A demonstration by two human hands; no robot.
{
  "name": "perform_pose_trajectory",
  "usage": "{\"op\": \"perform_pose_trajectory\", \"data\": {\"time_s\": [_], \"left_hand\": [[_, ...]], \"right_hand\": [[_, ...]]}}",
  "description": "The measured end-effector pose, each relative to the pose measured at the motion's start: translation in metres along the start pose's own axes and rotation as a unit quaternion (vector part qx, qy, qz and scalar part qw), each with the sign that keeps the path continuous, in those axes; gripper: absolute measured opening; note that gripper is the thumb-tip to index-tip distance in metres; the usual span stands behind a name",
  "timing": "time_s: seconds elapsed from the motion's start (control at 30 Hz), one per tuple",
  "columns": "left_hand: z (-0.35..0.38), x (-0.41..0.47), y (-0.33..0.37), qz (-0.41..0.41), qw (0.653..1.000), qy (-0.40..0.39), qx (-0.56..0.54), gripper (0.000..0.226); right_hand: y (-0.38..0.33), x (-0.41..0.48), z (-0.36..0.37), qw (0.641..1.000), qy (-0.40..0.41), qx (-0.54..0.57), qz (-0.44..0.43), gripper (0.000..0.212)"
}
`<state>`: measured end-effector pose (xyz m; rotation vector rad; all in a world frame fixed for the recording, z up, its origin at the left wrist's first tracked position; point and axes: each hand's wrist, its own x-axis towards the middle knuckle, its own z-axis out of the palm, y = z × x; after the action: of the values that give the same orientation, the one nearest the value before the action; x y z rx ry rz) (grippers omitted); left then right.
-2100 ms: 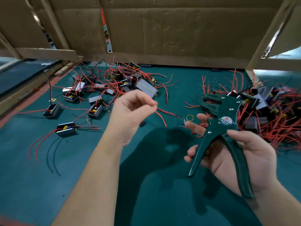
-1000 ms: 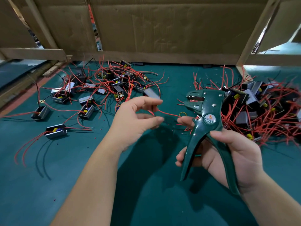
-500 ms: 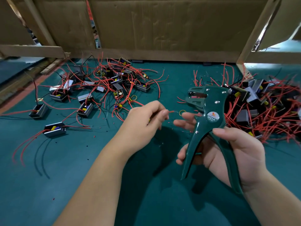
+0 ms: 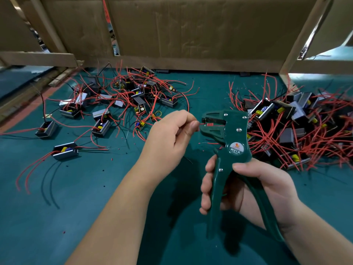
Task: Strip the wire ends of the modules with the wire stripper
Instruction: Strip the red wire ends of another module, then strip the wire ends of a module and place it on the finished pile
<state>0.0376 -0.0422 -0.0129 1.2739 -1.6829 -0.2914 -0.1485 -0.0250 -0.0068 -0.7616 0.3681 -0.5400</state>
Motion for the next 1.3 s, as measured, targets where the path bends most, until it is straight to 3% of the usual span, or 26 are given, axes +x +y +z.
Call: {"op": "perform_pose_trajectory", "data": {"time_s": [0.5,0.6,0.67,0.77,0.87,1.03,1.17,1.3], "left_hand": [[-0.002,-0.001,0.001,0.012,1.000,-0.024,-0.011,0.020],[-0.008,-0.002,0.000,-0.070,0.992,-0.085,-0.061,0.027],[-0.012,-0.002,-0.003,-0.115,0.980,-0.154,-0.047,0.021],[-0.011,-0.003,-0.004,-0.121,0.966,-0.229,-0.008,0.013],[-0.007,-0.005,-0.004,-0.105,0.962,-0.250,0.022,0.021],[-0.010,-0.001,-0.007,-0.101,0.974,-0.201,-0.017,0.020],[-0.013,0.003,-0.004,-0.129,0.981,-0.095,-0.111,0.014],[-0.017,0.004,0.003,-0.156,0.959,-0.010,-0.234,0.017]], "right_hand": [[0.003,-0.001,0.002,0.995,0.082,-0.058,0.006,0.049],[0.001,-0.001,0.003,0.994,0.100,-0.040,-0.003,0.045],[-0.001,-0.002,0.005,0.992,0.119,-0.041,-0.006,0.044],[0.000,-0.001,0.006,0.984,0.173,-0.035,-0.016,0.044],[-0.004,0.002,0.003,0.980,0.198,-0.015,-0.021,0.048],[-0.014,-0.001,-0.002,0.987,0.137,0.060,-0.049,0.043],[-0.015,-0.001,-0.006,0.980,0.175,0.064,-0.069,0.038],[-0.011,0.003,-0.007,0.981,0.194,0.026,-0.006,0.034]]}}
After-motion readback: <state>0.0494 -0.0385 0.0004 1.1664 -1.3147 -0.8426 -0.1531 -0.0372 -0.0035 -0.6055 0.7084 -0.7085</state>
